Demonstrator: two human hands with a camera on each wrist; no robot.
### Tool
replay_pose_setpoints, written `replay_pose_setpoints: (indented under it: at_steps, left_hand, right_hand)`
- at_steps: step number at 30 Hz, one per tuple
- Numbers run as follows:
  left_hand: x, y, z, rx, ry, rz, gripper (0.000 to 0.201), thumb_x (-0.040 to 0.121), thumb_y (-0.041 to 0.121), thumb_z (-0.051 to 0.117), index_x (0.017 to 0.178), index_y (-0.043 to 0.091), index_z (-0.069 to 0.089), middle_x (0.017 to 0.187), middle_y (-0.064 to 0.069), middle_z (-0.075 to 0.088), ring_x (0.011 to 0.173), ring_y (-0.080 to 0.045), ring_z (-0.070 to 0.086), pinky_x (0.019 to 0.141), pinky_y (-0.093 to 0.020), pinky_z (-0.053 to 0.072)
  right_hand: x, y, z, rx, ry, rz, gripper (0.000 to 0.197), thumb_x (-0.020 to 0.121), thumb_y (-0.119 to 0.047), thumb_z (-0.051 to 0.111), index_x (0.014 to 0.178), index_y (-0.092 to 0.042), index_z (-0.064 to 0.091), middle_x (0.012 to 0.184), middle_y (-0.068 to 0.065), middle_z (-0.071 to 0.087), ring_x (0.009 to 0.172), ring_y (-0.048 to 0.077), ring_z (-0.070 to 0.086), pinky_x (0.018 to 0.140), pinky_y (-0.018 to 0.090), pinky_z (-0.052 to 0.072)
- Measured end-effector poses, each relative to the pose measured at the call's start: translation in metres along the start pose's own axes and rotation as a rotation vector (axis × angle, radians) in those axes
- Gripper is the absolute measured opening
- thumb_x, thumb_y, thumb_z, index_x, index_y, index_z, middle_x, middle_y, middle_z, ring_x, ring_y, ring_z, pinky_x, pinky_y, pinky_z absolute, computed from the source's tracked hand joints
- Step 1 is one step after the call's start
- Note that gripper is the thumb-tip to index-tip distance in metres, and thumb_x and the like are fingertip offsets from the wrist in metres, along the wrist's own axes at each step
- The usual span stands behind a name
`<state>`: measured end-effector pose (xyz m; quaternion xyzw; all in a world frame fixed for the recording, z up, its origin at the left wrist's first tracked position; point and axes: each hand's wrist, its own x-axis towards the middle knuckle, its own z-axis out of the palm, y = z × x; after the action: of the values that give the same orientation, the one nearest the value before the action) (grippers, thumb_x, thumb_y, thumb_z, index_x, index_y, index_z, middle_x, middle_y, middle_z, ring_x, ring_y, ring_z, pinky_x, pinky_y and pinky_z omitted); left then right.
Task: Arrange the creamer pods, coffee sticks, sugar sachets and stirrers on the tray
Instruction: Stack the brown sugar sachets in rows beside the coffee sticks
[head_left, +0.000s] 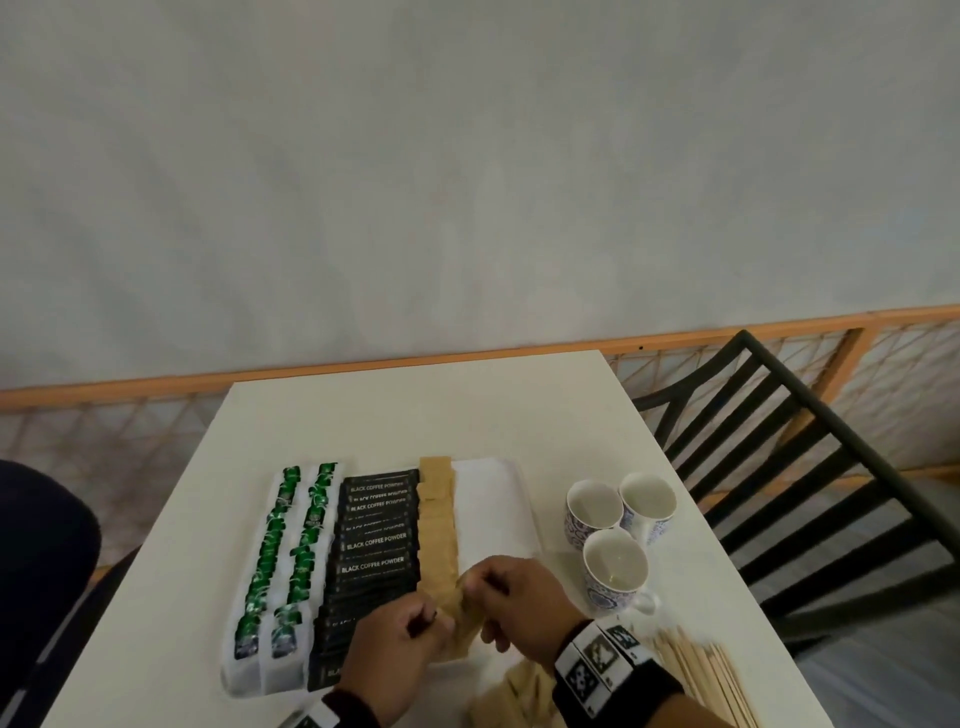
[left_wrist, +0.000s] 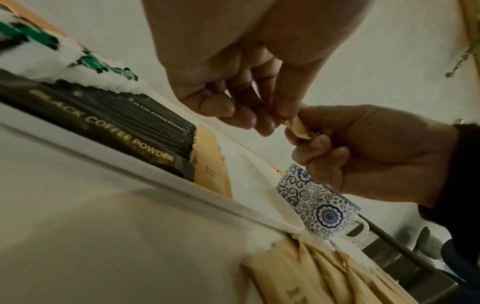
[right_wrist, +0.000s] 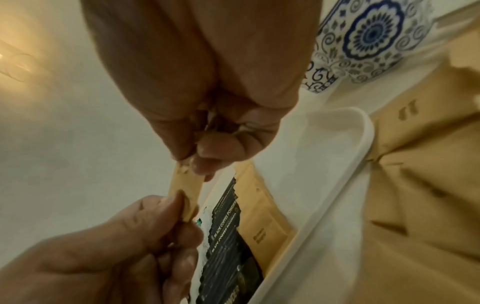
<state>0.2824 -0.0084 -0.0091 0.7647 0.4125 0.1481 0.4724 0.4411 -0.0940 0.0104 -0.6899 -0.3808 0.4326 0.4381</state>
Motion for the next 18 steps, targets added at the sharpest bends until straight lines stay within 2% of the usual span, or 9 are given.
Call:
replay_pose_setpoints:
  at_steps: [3,4,5,7,9,11,14,18]
  left_hand:
    - [0.015,0.003,-0.005,0.066,0.024,-0.007,0.029,0.086,0.027,0.066,0.062,0.027,0.049,0.053,0.012,0.051,0.053,-0.004,0.044,0.054,-0.016,0.034]
    - [0.022,0.005,-0.008,0.122,0.001,-0.016,0.027,0.088,0.031,0.063,0.065,0.025,0.051,0.057,0.012,0.054,0.056,-0.003,0.047,0.057,-0.016,0.036]
    - [0.030,0.007,-0.013,0.194,-0.019,-0.016,0.024,0.089,0.035,0.061,0.069,0.024,0.054,0.065,0.011,0.057,0.062,-0.001,0.050,0.064,-0.018,0.040]
    - [0.052,0.015,-0.023,0.368,-0.027,0.006,0.011,0.089,0.041,0.058,0.093,0.030,0.059,0.090,0.013,0.059,0.086,-0.003,0.055,0.081,-0.023,0.047]
    - [0.077,0.023,-0.029,0.586,-0.019,0.037,0.032,0.090,0.044,0.053,0.120,0.031,0.051,0.115,0.009,0.051,0.108,-0.012,0.048,0.094,-0.030,0.044]
    - [0.103,0.029,-0.032,0.772,-0.040,0.058,0.047,0.090,0.044,0.053,0.133,0.032,0.040,0.127,0.004,0.042,0.119,-0.018,0.040,0.099,-0.034,0.040]
    - [0.135,0.029,-0.031,0.915,-0.183,0.047,0.066,0.079,0.043,0.064,0.136,0.035,0.032,0.126,-0.001,0.035,0.119,-0.025,0.035,0.098,-0.038,0.038]
    - [0.165,0.025,-0.031,1.018,-0.321,0.008,0.072,0.066,0.048,0.069,0.128,0.036,0.035,0.125,-0.004,0.029,0.118,-0.028,0.033,0.097,-0.042,0.037]
  right_hand:
    - [0.020,0.005,0.003,0.113,0.022,0.077,0.008,0.087,-0.015,0.064,0.079,-0.013,0.064,0.060,0.004,0.063,0.055,0.020,0.058,0.057,0.031,0.051]
    - [0.028,0.007,0.002,0.134,0.048,0.100,0.008,0.084,-0.013,0.067,0.077,-0.012,0.065,0.060,0.004,0.063,0.055,0.020,0.057,0.057,0.029,0.050]
    - [0.037,0.008,0.000,0.145,0.083,0.119,0.008,0.082,-0.012,0.069,0.076,-0.010,0.066,0.060,0.004,0.063,0.055,0.019,0.056,0.056,0.028,0.049]
    - [0.055,0.009,-0.008,0.112,0.172,0.139,0.009,0.082,-0.015,0.071,0.078,-0.008,0.067,0.058,0.003,0.063,0.053,0.016,0.054,0.054,0.028,0.047]
    - [0.080,0.014,-0.015,0.059,0.270,0.150,0.010,0.083,-0.021,0.070,0.080,-0.012,0.068,0.057,0.000,0.064,0.051,0.014,0.054,0.056,0.030,0.050]
    - [0.107,0.017,-0.020,0.033,0.371,0.154,0.008,0.082,-0.025,0.069,0.078,-0.018,0.067,0.059,-0.001,0.066,0.054,0.014,0.058,0.064,0.037,0.056]
    - [0.138,0.019,-0.026,-0.040,0.464,0.163,0.007,0.082,-0.024,0.063,0.077,-0.027,0.065,0.070,-0.003,0.070,0.071,0.021,0.067,0.073,0.042,0.057]
    - [0.162,0.015,-0.032,-0.123,0.501,0.171,0.021,0.087,-0.024,0.063,0.072,-0.036,0.055,0.081,-0.007,0.069,0.081,0.020,0.067,0.076,0.031,0.053]
